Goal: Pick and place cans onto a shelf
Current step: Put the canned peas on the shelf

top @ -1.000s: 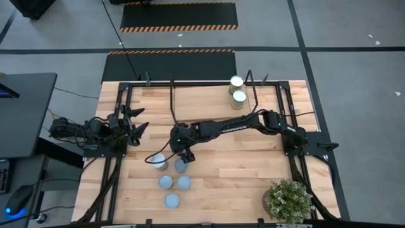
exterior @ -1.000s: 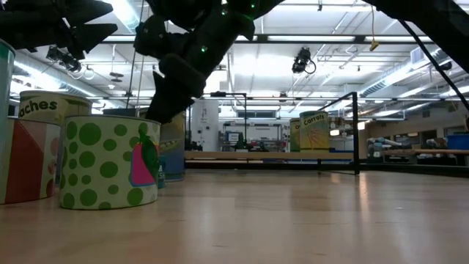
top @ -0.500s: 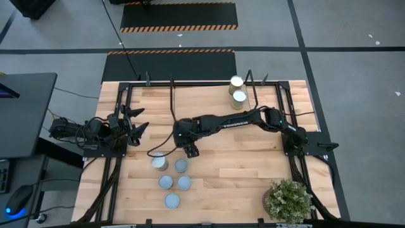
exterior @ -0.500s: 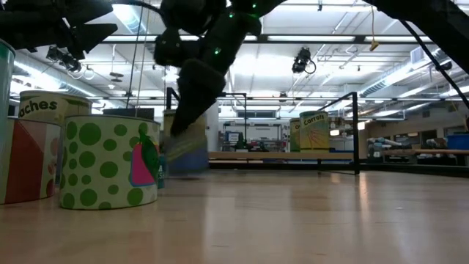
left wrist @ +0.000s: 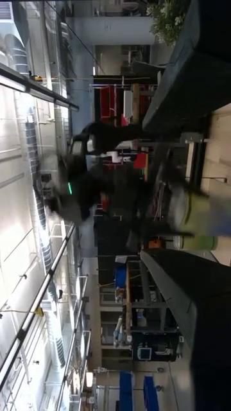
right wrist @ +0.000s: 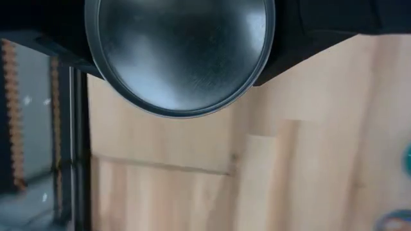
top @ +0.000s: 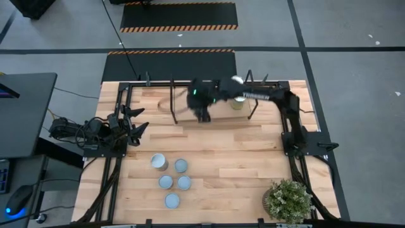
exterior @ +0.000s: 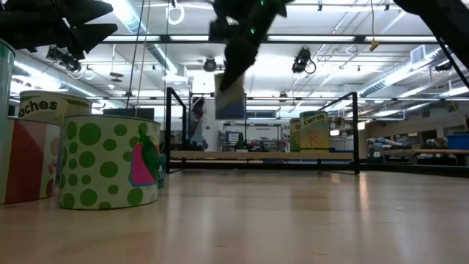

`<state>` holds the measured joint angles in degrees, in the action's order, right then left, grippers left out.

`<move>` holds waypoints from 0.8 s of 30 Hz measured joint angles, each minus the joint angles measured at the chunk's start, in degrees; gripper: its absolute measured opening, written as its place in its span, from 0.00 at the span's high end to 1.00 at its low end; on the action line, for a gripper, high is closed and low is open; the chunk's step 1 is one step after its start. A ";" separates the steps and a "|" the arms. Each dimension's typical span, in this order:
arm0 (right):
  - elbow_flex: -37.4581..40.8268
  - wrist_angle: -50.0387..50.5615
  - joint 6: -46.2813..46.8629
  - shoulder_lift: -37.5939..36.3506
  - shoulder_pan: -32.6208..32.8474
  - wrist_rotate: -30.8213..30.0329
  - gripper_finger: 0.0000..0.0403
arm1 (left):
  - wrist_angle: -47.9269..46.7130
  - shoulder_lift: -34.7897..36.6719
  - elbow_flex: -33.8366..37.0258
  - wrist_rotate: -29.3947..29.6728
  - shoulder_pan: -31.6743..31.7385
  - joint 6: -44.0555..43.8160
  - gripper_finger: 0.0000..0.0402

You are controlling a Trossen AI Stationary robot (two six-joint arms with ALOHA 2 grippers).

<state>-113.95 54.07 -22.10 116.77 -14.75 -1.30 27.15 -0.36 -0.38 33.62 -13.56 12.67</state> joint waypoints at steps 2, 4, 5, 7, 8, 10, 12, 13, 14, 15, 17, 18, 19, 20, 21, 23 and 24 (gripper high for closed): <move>0.02 0.26 -0.52 0.02 -3.73 1.88 0.20 | -0.01 0.00 0.00 0.00 -0.02 0.00 0.21; 0.03 0.63 -1.04 0.09 -7.37 2.79 0.20 | -0.02 0.00 0.00 0.01 -0.02 -0.02 0.21; 0.32 0.35 -1.08 0.13 -9.20 3.09 0.20 | -0.17 0.00 0.00 0.00 -0.02 -0.01 0.21; 2.45 -1.32 -1.04 0.13 -12.39 4.08 0.20 | -0.74 0.00 0.00 0.01 -0.02 -0.02 0.21; 3.70 -2.24 -0.83 0.13 -13.93 4.19 0.20 | -1.19 0.00 0.00 0.01 -0.01 -0.02 0.21; 6.14 -4.02 -0.60 0.12 -16.41 4.21 0.20 | -1.68 -0.02 0.00 0.01 0.00 -0.02 0.21; 8.18 -6.10 -0.41 0.04 -18.31 4.29 0.20 | -1.73 0.00 0.00 0.01 -0.01 0.00 0.21; 9.16 -6.61 -0.37 0.07 -19.00 4.42 0.20 | -1.72 0.00 0.00 0.02 0.00 -0.01 0.21; 10.13 -7.03 -0.33 0.13 -19.57 4.48 0.20 | -1.73 0.00 0.00 0.10 -0.02 -0.01 0.21; 11.11 -7.50 -0.29 0.20 -20.01 4.56 0.20 | -1.78 0.00 0.00 0.13 -0.01 0.00 0.21; 12.35 -8.32 -0.27 0.18 -20.60 4.87 0.20 | -1.77 0.00 0.00 0.26 -0.02 -0.02 0.21; 12.68 -8.41 -0.25 0.13 -20.66 4.81 0.20 | -1.79 0.00 0.00 0.25 -0.02 -0.02 0.21; 12.80 -8.37 -0.21 0.11 -20.67 4.85 0.20 | -1.78 0.00 0.00 0.26 -0.01 -0.02 0.21; 12.87 -8.24 -0.16 0.08 -20.67 4.81 0.20 | -1.78 0.00 0.00 0.29 -0.02 -0.02 0.21; 12.87 -8.14 0.02 0.07 -20.67 4.80 0.20 | -1.78 0.00 0.00 0.28 0.00 -0.02 0.21; 12.90 -7.98 0.06 0.07 -20.65 4.77 0.19 | -1.76 0.00 0.00 0.29 -0.02 -0.02 0.21; 12.90 -7.90 0.05 0.07 -20.65 4.68 0.19 | -1.78 0.00 0.00 0.28 -0.01 -0.02 0.21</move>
<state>-101.06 46.17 -22.05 116.84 -35.40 3.38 25.36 -0.36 -0.38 33.90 -13.57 12.64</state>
